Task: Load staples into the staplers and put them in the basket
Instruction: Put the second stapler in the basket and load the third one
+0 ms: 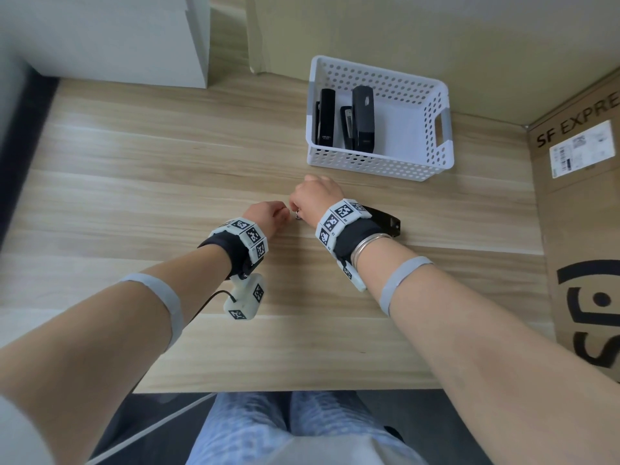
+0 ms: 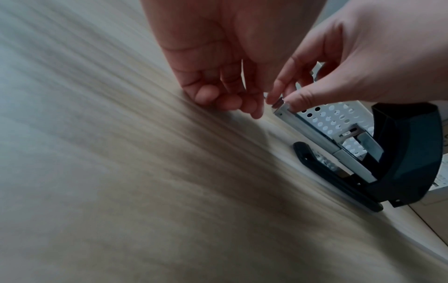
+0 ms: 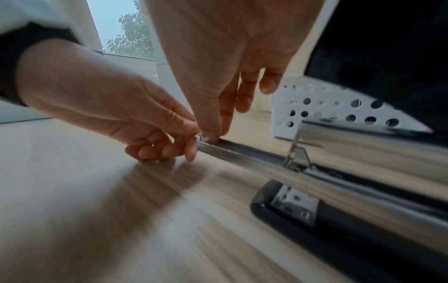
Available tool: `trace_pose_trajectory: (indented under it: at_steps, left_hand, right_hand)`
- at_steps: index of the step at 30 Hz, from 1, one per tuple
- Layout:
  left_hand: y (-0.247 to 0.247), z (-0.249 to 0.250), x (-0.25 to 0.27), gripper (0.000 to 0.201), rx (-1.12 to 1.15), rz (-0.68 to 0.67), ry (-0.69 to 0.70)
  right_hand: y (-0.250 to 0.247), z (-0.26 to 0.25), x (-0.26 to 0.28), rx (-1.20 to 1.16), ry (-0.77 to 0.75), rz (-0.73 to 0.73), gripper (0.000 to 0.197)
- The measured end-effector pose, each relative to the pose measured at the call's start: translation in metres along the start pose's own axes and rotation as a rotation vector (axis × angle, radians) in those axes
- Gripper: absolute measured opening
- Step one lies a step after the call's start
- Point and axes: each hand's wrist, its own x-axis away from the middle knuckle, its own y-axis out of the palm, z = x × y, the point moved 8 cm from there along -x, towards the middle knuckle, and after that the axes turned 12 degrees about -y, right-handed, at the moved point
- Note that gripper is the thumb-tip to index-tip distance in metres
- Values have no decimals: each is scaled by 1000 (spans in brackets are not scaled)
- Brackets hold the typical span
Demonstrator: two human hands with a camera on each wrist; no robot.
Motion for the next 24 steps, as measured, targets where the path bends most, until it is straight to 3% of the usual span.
trace_pose_trajectory:
  at_steps: [24]
  left_hand:
    - [-1,3,1,24,43,26,-4]
  right_hand:
    - [-1,5,5,79,25,49,25]
